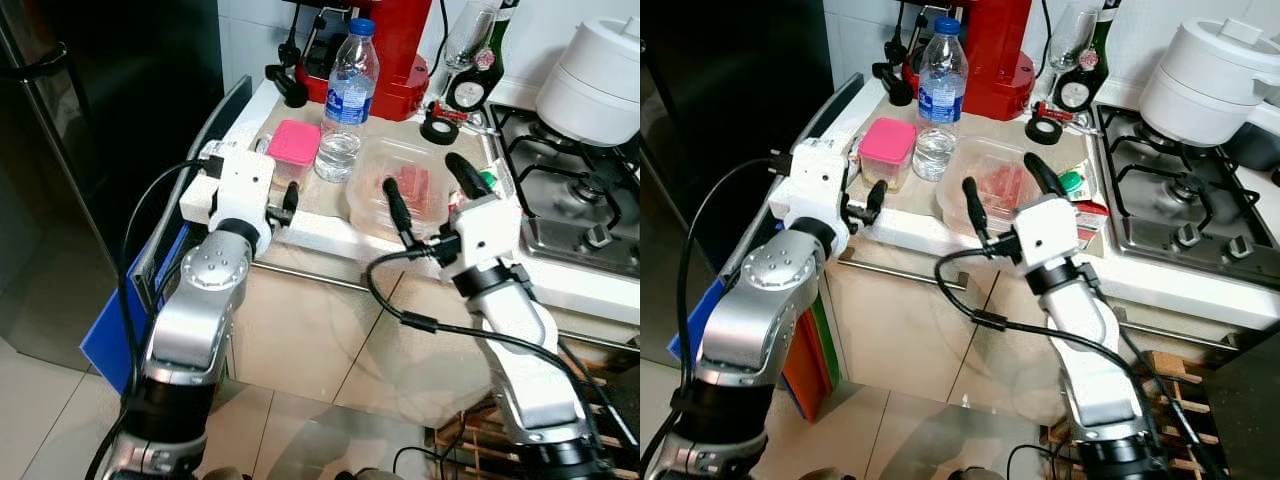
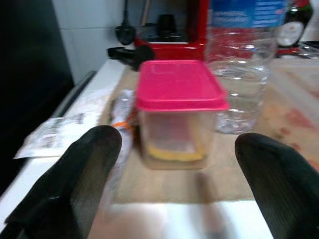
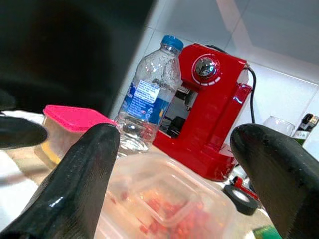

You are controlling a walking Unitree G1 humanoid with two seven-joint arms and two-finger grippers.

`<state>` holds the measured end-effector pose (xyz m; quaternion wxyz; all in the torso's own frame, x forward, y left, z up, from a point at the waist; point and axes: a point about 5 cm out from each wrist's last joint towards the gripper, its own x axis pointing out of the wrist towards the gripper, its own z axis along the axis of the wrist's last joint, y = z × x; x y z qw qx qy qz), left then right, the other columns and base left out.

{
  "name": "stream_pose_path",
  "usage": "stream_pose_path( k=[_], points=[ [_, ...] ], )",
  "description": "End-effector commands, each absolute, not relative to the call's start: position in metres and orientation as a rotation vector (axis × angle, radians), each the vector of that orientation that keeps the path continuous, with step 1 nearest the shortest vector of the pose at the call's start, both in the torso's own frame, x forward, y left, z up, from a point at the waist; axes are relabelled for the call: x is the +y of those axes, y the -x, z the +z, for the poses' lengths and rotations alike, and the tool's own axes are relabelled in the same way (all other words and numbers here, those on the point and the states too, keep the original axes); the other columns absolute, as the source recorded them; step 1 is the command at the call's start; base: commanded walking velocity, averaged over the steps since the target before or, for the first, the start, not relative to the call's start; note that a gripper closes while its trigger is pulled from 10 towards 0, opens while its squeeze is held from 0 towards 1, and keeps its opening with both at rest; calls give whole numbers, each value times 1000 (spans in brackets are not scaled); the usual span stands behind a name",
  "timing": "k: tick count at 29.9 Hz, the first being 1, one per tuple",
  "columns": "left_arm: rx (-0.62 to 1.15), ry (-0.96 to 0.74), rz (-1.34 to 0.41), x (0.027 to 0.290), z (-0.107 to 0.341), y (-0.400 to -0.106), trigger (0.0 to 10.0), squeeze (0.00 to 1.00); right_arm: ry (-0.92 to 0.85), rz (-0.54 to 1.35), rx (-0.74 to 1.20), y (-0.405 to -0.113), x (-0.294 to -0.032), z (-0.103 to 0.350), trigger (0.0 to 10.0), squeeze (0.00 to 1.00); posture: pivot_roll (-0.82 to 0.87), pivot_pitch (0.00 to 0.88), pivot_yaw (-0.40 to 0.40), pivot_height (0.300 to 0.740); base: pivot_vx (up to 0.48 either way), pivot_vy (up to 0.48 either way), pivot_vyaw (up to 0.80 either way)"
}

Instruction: Restocking fridge

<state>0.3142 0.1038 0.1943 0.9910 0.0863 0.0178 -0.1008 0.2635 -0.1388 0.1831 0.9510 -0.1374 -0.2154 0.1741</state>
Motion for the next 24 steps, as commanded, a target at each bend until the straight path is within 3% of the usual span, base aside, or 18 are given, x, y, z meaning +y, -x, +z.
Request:
stream_pose_path(
  k=[1,6,18,19,24],
  points=[
    [25,-167,-232,97,197,-317,10000,1000,283,363,-429,-256,-147,185,10000,0,-45,0,-114,740,0,0,0],
    [17,-164,-224,98,200,-328,10000,1000,303,395,-384,-239,-157,177,10000,0,-62,0,-107,740,0,0,0],
    [67,-152,-242,95,193,-337,10000,1000,278,417,-388,-231,-145,178,10000,0,-71,0,-99,740,0,0,0],
    [63,-147,-246,94,194,-338,10000,0,278,418,-388,-231,-144,178,10000,0,-73,0,-99,740,0,0,0],
    [60,-144,-243,92,195,-341,10000,0,271,421,-388,-230,-142,179,10000,0,-77,0,-99,740,0,0,0]
  ],
)
